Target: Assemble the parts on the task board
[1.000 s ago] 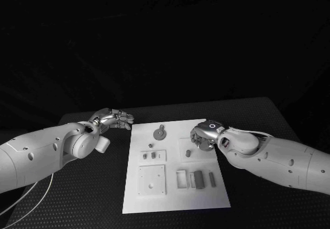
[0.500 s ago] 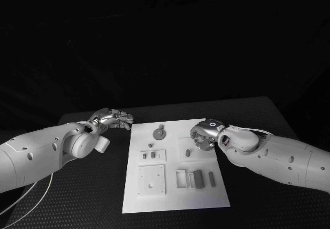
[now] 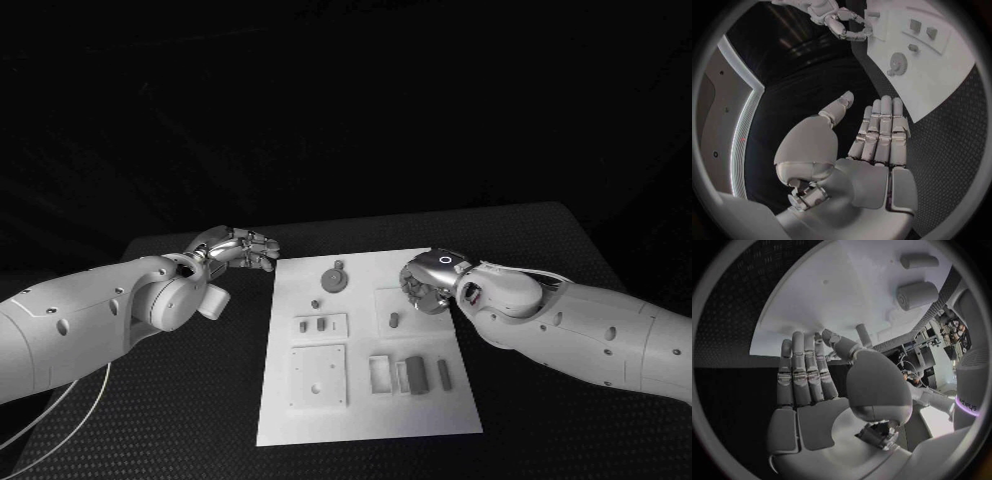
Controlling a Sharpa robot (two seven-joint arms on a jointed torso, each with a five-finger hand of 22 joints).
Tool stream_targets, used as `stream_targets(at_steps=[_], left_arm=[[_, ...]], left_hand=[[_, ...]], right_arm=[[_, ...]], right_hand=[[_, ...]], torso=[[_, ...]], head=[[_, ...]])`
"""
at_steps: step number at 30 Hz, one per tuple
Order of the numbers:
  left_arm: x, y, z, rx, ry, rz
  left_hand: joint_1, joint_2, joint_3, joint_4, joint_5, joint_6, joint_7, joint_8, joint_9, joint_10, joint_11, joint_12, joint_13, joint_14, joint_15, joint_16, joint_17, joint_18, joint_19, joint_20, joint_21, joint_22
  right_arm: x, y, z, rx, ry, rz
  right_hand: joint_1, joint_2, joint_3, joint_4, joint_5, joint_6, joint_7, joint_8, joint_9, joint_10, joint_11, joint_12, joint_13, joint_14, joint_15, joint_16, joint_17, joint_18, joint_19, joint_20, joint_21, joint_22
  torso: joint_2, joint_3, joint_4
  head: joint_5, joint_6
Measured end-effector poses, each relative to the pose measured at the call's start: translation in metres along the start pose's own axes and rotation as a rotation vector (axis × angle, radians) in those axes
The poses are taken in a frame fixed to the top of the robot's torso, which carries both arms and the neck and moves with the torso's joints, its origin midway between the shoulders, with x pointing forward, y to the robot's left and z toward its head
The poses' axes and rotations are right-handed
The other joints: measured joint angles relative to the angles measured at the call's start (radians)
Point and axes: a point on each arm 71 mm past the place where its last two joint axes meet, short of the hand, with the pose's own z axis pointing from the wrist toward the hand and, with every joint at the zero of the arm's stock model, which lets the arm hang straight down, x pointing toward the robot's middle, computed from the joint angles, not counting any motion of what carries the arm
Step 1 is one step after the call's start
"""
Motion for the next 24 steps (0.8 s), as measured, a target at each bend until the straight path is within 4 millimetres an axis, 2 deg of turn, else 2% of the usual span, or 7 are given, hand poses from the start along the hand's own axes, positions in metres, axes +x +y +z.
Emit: stream_targets(at_steps=[3,5,8,24], left_arm=[[0.0000,0.0000,0.0000,0.000,0.000,0.000],[0.0000,0.0000,0.0000,0.000,0.000,0.000],[-0.0001,0.0000,0.0000,0.000,0.000,0.000],[-0.0002,0.0002,0.0000,-0.002,0.000,0.002]], left_hand=[[0.000,0.000,0.000,0.000,0.000,0.000,0.000,0.000,0.000,0.000,0.000,0.000,0.000,0.000,0.000,0.000,0.000,0.000,0.000,0.000,0.000,0.000],[0.000,0.000,0.000,0.000,0.000,0.000,0.000,0.000,0.000,0.000,0.000,0.000,0.000,0.000,0.000,0.000,0.000,0.000,0.000,0.000,0.000,-0.001],[0.000,0.000,0.000,0.000,0.000,0.000,0.000,0.000,0.000,0.000,0.000,0.000,-0.001,0.000,0.000,0.000,0.000,0.000,0.000,0.000,0.000,-0.001],[0.000,0.000,0.000,0.000,0.000,0.000,0.000,0.000,-0.002,-0.004,0.004,0.000,-0.002,0.000,0.000,-0.004,0.002,0.000,0.000,0.000,0.000,-0.003]], right_arm=[[0.0004,0.0013,0.0002,-0.003,-0.008,-0.002],[0.0008,0.0012,0.0002,-0.002,-0.014,-0.005],[0.0014,0.0014,0.0005,-0.002,-0.022,-0.010],[0.0019,0.0033,0.0046,-0.005,-0.024,-0.028]], right_hand=[[0.004,0.032,0.003,-0.016,0.000,0.026,-0.012,0.014,0.012,0.026,-0.012,0.013,0.011,0.028,-0.014,0.016,0.014,0.000,0.026,-0.005,0.020,0.000],[0.005,0.037,0.005,-0.019,0.000,0.032,-0.019,0.016,0.017,0.036,-0.019,0.019,0.018,0.039,-0.021,0.019,0.021,0.000,0.037,-0.009,0.029,0.000],[0.008,0.039,0.005,-0.019,0.000,0.037,-0.018,0.016,0.022,0.044,-0.026,0.024,0.032,0.048,-0.027,0.024,0.031,0.000,0.046,-0.011,0.039,0.000],[0.013,0.043,0.008,-0.022,0.000,0.040,-0.019,0.019,0.027,0.044,-0.026,0.029,0.039,0.048,-0.027,0.024,0.038,0.000,0.046,-0.011,0.043,0.000]], torso=[[0.000,0.0000,0.0001],[0.000,0.0000,0.0002],[0.000,0.0000,0.0004],[0.000,0.0004,0.0005]], head=[[0.000,0.000],[0.000,0.000],[-0.001,0.000],[0.001,-0.002]])
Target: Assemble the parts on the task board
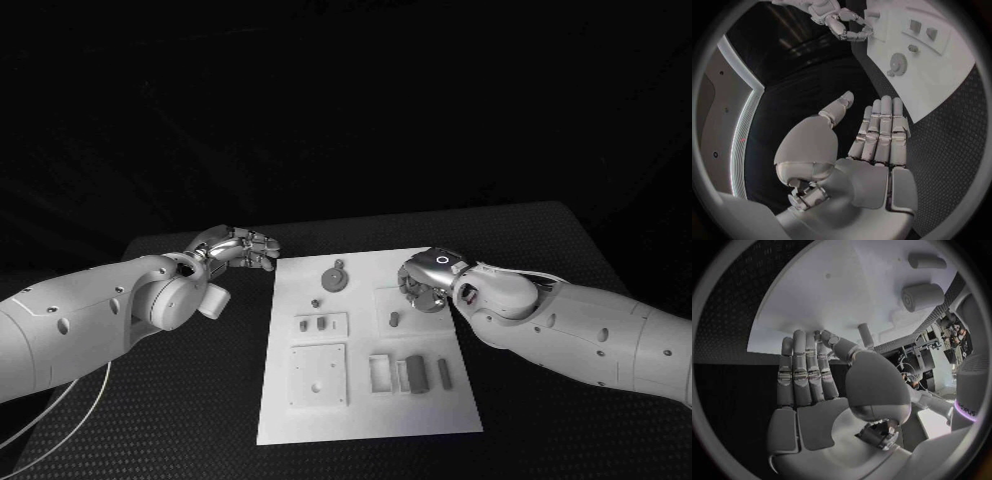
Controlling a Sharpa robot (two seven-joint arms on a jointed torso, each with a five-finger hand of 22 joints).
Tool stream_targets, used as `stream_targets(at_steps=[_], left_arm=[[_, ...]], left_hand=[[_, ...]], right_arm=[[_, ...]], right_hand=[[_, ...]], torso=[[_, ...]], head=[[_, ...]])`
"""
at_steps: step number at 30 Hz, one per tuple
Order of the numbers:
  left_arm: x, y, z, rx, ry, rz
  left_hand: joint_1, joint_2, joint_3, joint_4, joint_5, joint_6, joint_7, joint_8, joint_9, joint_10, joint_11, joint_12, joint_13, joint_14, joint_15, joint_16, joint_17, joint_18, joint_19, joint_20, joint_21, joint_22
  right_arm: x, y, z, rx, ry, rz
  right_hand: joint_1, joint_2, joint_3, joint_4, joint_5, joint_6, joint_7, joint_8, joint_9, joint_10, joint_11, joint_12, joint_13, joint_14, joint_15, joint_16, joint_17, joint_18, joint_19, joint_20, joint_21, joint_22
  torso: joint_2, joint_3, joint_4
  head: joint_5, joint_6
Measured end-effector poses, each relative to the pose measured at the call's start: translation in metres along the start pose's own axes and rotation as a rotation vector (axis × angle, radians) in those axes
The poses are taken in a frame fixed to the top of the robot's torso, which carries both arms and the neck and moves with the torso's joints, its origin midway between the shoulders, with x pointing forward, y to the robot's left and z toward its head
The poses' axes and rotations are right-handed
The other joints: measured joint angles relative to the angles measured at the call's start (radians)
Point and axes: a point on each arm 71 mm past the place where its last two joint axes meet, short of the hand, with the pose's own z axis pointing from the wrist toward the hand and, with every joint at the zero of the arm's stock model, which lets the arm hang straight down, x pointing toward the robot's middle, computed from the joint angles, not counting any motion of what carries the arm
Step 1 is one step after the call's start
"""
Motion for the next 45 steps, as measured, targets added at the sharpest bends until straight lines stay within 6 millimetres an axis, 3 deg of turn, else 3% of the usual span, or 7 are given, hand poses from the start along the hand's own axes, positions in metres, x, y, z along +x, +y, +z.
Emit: stream_targets(at_steps=[10,29,45], left_arm=[[0.000,0.000,0.000,-0.001,0.000,0.002],[0.000,0.000,0.000,-0.001,0.000,0.003],[-0.001,0.000,0.000,-0.001,-0.002,0.004]], left_hand=[[0.000,0.000,0.000,0.000,0.000,0.000,0.000,0.000,0.000,0.000,0.000,0.000,0.000,0.000,0.000,0.000,0.001,0.000,0.000,0.000,0.000,-0.001],[0.000,0.000,0.000,0.000,0.000,0.000,0.000,0.000,0.000,0.000,0.000,0.000,-0.001,0.000,0.000,0.000,0.002,0.000,0.000,0.000,0.000,-0.002],[0.000,0.000,0.000,0.000,0.000,0.000,0.000,0.000,0.000,0.000,0.000,0.000,-0.001,0.000,0.000,-0.004,0.004,0.000,0.000,0.000,0.000,-0.003]], right_arm=[[0.000,0.002,0.001,-0.008,0.007,-0.023],[-0.001,0.005,-0.003,-0.003,-0.011,-0.038],[-0.025,0.003,-0.003,0.007,-0.058,0.029]], right_hand=[[0.017,-0.006,0.000,0.000,-0.002,0.008,-0.009,0.000,0.000,0.000,0.000,-0.002,0.009,0.000,0.000,0.005,0.012,0.000,0.000,0.000,0.006,0.000],[0.025,-0.007,-0.001,-0.001,-0.003,0.015,-0.009,0.000,0.005,0.011,-0.007,-0.006,0.019,0.008,-0.002,0.009,0.026,0.000,0.007,-0.007,0.020,0.000],[0.025,-0.007,-0.002,-0.001,0.001,0.019,-0.012,-0.001,0.006,0.011,-0.007,-0.002,0.025,0.013,-0.003,0.009,0.030,0.000,0.007,-0.007,0.023,0.000]], torso=[[0.000,-0.0005,0.0001],[0.000,-0.0012,0.0006],[0.000,-0.0012,0.0001]], head=[[-0.001,-0.001],[0.000,0.000],[0.001,0.000]])
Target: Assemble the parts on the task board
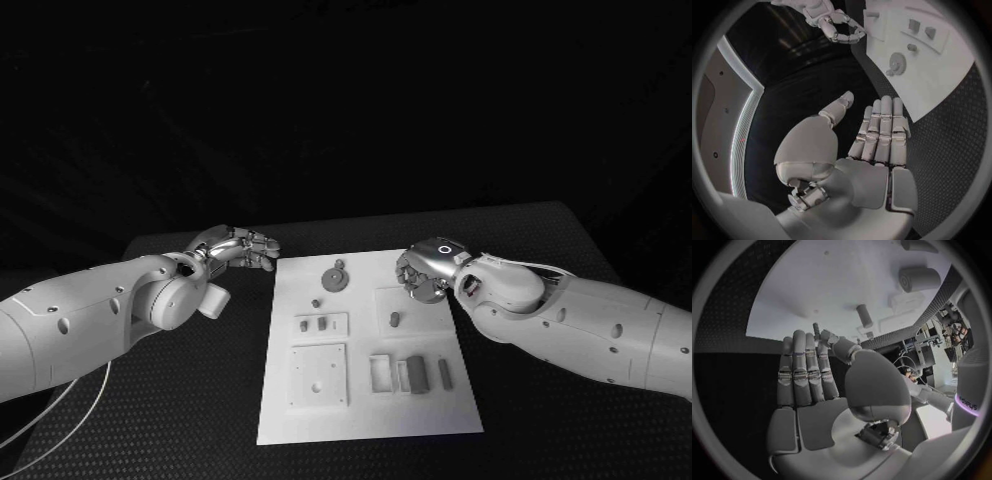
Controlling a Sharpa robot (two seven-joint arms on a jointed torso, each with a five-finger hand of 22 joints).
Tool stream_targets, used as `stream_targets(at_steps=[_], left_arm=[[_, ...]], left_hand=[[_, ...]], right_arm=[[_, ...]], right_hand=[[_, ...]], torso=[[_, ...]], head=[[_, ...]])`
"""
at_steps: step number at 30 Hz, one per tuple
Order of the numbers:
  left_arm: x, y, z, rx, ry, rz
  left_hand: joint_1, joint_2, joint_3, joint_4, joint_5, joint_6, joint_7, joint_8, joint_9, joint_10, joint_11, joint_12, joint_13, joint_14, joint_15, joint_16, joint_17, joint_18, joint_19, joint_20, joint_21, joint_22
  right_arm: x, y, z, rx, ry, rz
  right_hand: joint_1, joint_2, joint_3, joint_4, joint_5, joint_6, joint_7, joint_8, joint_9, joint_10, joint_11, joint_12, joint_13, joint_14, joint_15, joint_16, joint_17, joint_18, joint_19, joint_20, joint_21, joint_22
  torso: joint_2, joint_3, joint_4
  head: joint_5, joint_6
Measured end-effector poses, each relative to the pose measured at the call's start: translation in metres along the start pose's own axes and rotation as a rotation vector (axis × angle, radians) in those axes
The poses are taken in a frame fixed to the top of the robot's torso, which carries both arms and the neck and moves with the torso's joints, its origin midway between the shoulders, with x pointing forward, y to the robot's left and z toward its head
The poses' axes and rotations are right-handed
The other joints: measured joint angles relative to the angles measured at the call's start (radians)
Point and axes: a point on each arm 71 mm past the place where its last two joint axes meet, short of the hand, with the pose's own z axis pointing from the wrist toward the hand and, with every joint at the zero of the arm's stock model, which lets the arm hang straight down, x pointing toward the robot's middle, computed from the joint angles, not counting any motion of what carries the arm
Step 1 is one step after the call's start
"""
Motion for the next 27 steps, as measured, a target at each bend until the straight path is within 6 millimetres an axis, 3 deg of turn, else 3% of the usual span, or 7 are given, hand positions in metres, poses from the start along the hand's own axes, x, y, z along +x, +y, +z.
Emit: stream_targets(at_steps=[8,13,21,27], left_arm=[[-0.001,0.000,0.000,-0.001,-0.002,0.001],[-0.001,0.000,0.000,-0.001,-0.003,0.001],[-0.001,0.000,0.000,-0.001,-0.003,0.001],[-0.001,0.000,0.000,-0.001,-0.004,0.002]], left_hand=[[0.000,0.000,0.000,0.000,0.000,0.000,0.000,0.000,0.000,0.000,0.000,0.000,0.000,0.000,0.000,0.000,0.000,0.000,0.000,0.000,0.000,0.000],[0.000,0.000,0.000,0.000,0.000,0.000,0.000,0.000,-0.001,0.000,0.000,0.000,0.000,0.000,0.000,0.000,0.001,0.000,0.000,0.000,0.000,-0.001],[0.000,0.000,0.000,0.000,0.000,0.000,0.000,0.000,-0.001,0.000,0.000,0.004,-0.001,0.000,0.000,0.000,0.001,0.000,0.000,0.000,0.000,-0.001],[0.000,0.000,0.000,0.000,0.000,0.000,0.000,0.000,-0.001,0.000,0.000,0.004,-0.001,0.000,0.000,0.000,0.002,0.000,0.000,0.000,0.000,-0.002]], right_arm=[[-0.009,0.000,-0.002,0.001,-0.007,0.055],[-0.017,0.013,-0.002,-0.029,-0.023,0.143],[-0.025,0.042,0.001,-0.111,-0.042,0.247],[-0.031,0.066,0.005,-0.180,-0.067,0.279]], right_hand=[[0.000,0.000,0.000,0.000,0.000,0.000,0.000,0.000,0.001,0.000,0.000,0.000,0.000,0.000,0.000,0.000,0.001,0.000,0.000,0.000,0.000,0.000],[0.000,0.000,0.000,0.000,0.000,0.000,0.000,0.000,0.001,0.000,0.000,0.000,0.002,0.000,0.000,0.000,0.002,0.000,0.000,0.000,0.000,0.000],[0.000,0.000,0.000,0.000,0.000,0.000,0.000,0.000,0.002,0.000,0.000,0.000,0.004,0.000,0.000,0.000,0.003,0.000,0.000,0.000,0.000,0.000],[0.000,0.000,0.000,0.000,-0.001,0.000,0.000,0.000,0.002,0.000,0.000,-0.001,0.005,-0.001,0.001,0.000,0.003,0.000,0.000,0.000,0.000,0.000]], torso=[[0.000,0.0006,-0.0003],[0.000,0.0007,-0.0008],[0.000,-0.0001,-0.0007],[0.000,-0.0012,-0.0003]], head=[[0.000,-0.001],[0.005,-0.002],[0.033,-0.005],[0.065,-0.010]])
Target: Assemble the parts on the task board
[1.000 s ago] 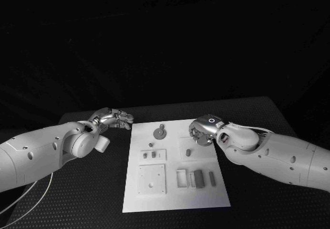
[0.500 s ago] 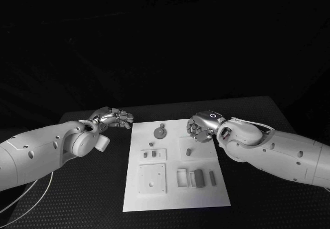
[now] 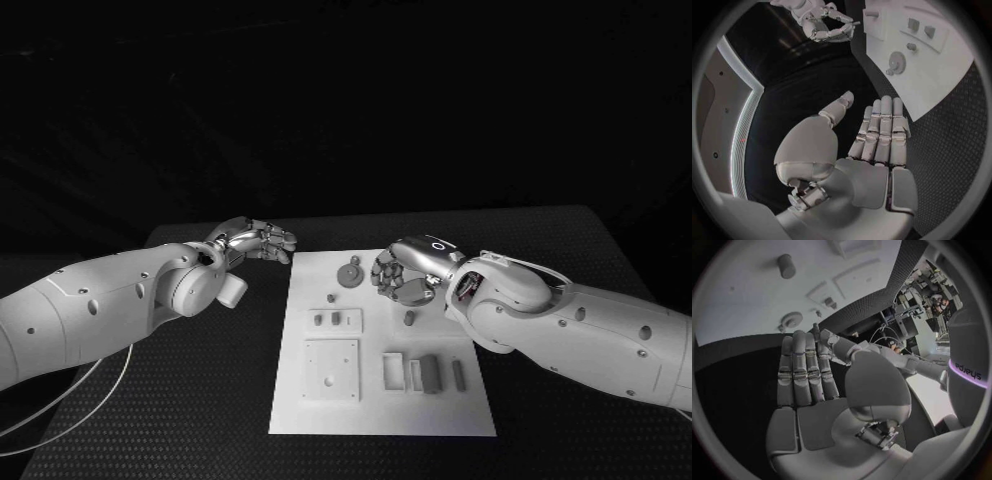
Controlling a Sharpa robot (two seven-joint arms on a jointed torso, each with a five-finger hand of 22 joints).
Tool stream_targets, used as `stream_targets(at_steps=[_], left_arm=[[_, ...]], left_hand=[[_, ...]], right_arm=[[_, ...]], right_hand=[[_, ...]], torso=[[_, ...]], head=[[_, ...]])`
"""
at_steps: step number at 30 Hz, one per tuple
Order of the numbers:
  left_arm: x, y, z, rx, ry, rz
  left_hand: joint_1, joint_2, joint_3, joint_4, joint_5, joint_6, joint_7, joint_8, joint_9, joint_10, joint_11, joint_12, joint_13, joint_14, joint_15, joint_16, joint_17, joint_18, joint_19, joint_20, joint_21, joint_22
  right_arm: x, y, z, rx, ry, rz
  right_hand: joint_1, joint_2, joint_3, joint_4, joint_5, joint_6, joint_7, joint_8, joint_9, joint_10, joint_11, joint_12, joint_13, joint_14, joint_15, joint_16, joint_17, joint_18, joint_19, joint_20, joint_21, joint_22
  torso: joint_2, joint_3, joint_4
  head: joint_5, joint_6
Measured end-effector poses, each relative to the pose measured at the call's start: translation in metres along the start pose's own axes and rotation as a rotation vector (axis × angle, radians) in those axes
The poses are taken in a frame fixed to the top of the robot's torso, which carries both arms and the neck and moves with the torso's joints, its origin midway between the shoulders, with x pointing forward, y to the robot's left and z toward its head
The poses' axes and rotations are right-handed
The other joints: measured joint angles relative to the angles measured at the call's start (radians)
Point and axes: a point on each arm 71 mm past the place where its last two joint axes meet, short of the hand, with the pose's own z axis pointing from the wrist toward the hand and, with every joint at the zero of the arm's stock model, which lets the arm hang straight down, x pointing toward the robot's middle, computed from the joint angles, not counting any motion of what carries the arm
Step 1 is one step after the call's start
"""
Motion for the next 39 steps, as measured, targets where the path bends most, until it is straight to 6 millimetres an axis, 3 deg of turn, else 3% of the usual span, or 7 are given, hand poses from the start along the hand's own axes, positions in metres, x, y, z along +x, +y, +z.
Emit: stream_targets(at_steps=[10,15,23,29,39], left_arm=[[0.000,0.000,0.001,0.001,-0.001,0.000],[0.000,0.000,0.001,0.001,-0.004,0.001],[0.003,-0.001,0.003,0.004,-0.003,-0.001],[0.001,-0.003,0.004,0.005,-0.010,-0.001],[0.002,-0.005,0.006,0.010,-0.011,0.000]], left_hand=[[0.002,-0.002,0.000,0.000,0.000,0.000,0.000,0.000,0.000,0.000,0.000,0.000,0.000,0.000,0.000,0.000,0.001,0.000,0.000,0.000,0.000,0.000],[0.004,-0.004,0.000,0.000,0.000,0.000,0.000,0.000,0.000,0.000,0.000,0.000,0.000,0.000,0.000,0.000,0.002,0.000,0.000,0.000,0.000,-0.001],[0.004,-0.004,0.000,0.000,0.000,0.000,0.000,0.000,0.000,0.000,0.000,0.001,0.000,0.000,0.000,0.000,0.003,0.000,0.000,0.000,0.000,-0.002],[0.004,-0.004,0.000,0.000,0.000,0.000,0.000,0.000,0.000,0.000,0.000,0.004,0.000,0.000,0.000,0.000,0.003,0.000,0.000,0.000,0.000,-0.003],[0.004,-0.004,0.000,0.000,0.000,0.000,0.000,0.000,0.000,0.000,0.000,0.004,0.000,0.000,0.000,-0.004,0.004,0.000,0.000,0.000,0.000,-0.004]], right_arm=[[0.021,0.024,0.008,-0.087,-0.015,0.040],[0.037,0.033,0.010,-0.113,-0.005,0.063],[0.060,0.039,0.010,-0.135,0.019,0.077],[0.084,0.039,0.001,-0.135,0.049,0.087],[0.096,0.038,-0.001,-0.142,0.064,0.074]], right_hand=[[-0.001,-0.001,0.000,0.000,0.000,0.000,0.000,-0.001,0.000,0.000,0.000,0.000,0.002,0.000,0.001,0.000,0.001,0.000,0.000,0.000,0.000,0.000],[-0.003,-0.003,0.000,0.000,0.000,0.000,0.000,-0.001,0.001,0.000,0.000,0.000,0.002,0.001,0.002,0.000,0.001,0.000,0.000,0.000,0.000,0.000],[-0.003,-0.003,0.000,0.000,0.000,0.000,0.000,-0.001,0.001,0.000,0.000,-0.001,0.002,0.001,0.002,0.000,0.002,0.000,0.000,0.000,0.000,0.000],[-0.003,-0.003,0.000,0.000,0.000,-0.001,0.001,-0.002,0.001,0.000,0.000,-0.001,0.002,0.001,0.002,0.000,0.002,0.000,0.000,0.000,0.000,0.000],[-0.003,-0.003,0.000,0.000,0.000,-0.001,0.001,-0.002,0.002,-0.002,0.002,-0.001,0.004,-0.001,0.004,0.000,0.003,0.000,0.000,0.000,0.003,0.000]], torso=[[0.000,-0.0012,-0.0004],[0.000,-0.0006,0.0005],[-0.001,0.0000,0.0031],[-0.001,-0.0012,0.0026],[0.000,-0.0017,0.0015]], head=[[0.061,-0.012],[0.099,-0.023],[0.167,-0.053],[0.208,-0.075],[0.243,-0.099]])
